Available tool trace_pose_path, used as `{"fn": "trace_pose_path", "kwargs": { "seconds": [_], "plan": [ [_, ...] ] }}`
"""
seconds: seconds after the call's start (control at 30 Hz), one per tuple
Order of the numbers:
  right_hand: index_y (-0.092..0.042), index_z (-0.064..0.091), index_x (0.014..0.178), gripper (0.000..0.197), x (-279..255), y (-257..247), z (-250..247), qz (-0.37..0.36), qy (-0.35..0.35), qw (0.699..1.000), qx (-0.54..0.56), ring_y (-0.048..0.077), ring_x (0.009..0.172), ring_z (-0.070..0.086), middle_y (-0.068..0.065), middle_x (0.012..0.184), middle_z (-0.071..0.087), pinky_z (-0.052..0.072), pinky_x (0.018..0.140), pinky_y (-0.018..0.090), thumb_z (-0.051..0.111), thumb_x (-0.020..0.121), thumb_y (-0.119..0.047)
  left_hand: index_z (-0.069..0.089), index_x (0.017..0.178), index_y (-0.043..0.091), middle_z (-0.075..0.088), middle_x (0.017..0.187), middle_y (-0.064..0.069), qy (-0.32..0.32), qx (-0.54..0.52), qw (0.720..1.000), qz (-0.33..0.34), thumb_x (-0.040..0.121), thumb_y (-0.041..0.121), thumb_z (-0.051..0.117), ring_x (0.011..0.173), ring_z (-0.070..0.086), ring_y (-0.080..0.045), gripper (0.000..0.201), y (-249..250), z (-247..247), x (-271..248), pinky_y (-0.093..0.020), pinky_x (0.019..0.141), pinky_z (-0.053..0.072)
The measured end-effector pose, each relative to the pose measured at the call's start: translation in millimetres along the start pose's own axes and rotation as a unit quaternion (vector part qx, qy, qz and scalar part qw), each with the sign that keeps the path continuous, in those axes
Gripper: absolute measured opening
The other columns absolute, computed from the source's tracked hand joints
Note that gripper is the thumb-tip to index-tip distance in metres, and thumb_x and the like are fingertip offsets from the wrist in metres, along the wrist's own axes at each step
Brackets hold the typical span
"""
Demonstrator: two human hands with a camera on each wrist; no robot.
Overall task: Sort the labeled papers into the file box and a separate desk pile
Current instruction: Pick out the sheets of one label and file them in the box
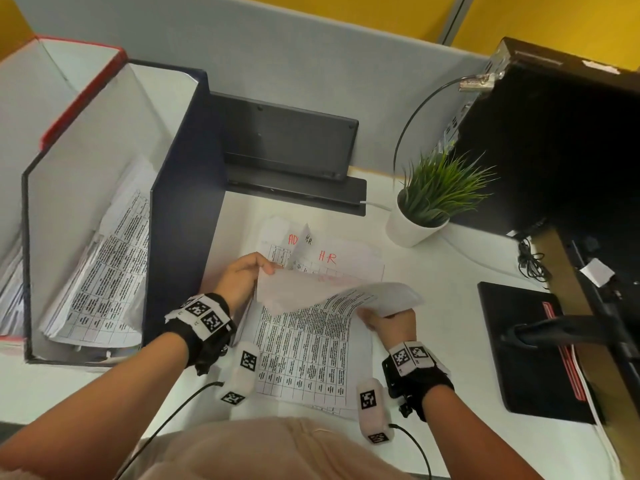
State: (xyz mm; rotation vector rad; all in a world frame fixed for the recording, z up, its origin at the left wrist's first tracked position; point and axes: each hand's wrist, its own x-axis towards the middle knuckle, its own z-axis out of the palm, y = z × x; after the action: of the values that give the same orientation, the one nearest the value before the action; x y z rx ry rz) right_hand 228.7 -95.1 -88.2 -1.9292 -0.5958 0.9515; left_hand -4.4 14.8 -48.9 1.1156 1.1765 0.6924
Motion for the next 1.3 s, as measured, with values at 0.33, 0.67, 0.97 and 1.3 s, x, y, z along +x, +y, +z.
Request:
{"fn": "trace_pose_path", "kwargs": {
  "seconds": [0.33, 0.67, 0.97, 1.3],
  "plan": [
    [-0.01, 0.043, 0.027, 0.052, 4, -4, 1, 0.126, -0.009, 0.946, 0.298, 0.013, 0.029, 0.043, -0.001, 0.033, 0.04, 0.039, 0.037, 0.011, 0.038, 0.07, 0.019, 0.065, 0.088, 0.006, 0.063, 0.09, -0.009, 0.029, 0.055, 0.99, -0.127, 0.089, 0.024, 0.056, 0.076, 0.056, -0.022, 0.02, 13, -3, 20, -0.027, 0.072, 0.044],
    [-0.012, 0.046, 0.026, 0.057, 6, 2, 1, 0.095, -0.007, 0.953, 0.286, 0.01, 0.033, 0.044, -0.003, 0.035, 0.043, 0.036, 0.037, 0.01, 0.039, 0.072, 0.019, 0.061, 0.051, 0.014, 0.067, 0.075, -0.004, 0.042, 0.336, 0.938, -0.078, 0.068, 0.027, 0.081, 0.079, 0.063, -0.016, 0.03, 11, 6, 28, -0.026, 0.071, 0.05],
    [-0.005, 0.055, 0.033, 0.048, 9, -10, -2, 0.118, -0.007, 0.943, 0.312, 0.021, 0.053, 0.052, 0.008, 0.055, 0.057, 0.046, 0.042, 0.016, 0.039, 0.073, 0.017, 0.062, 0.115, 0.001, 0.064, 0.102, -0.014, 0.052, 0.239, 0.969, 0.026, 0.089, 0.009, 0.057, 0.094, 0.059, -0.024, 0.027, 4, 4, 21, -0.032, 0.089, 0.047],
    [-0.014, 0.039, 0.077, 0.042, 3, 2, -1, -0.084, 0.042, 0.995, -0.033, 0.005, 0.053, 0.043, -0.005, 0.06, 0.046, 0.041, 0.055, 0.014, 0.076, 0.069, 0.003, 0.058, 0.089, 0.007, 0.064, 0.081, -0.004, -0.05, 0.068, 0.996, -0.003, 0.094, 0.006, 0.046, 0.071, 0.059, -0.018, 0.013, 0, -4, 1, -0.024, 0.06, 0.05]
  ]
}}
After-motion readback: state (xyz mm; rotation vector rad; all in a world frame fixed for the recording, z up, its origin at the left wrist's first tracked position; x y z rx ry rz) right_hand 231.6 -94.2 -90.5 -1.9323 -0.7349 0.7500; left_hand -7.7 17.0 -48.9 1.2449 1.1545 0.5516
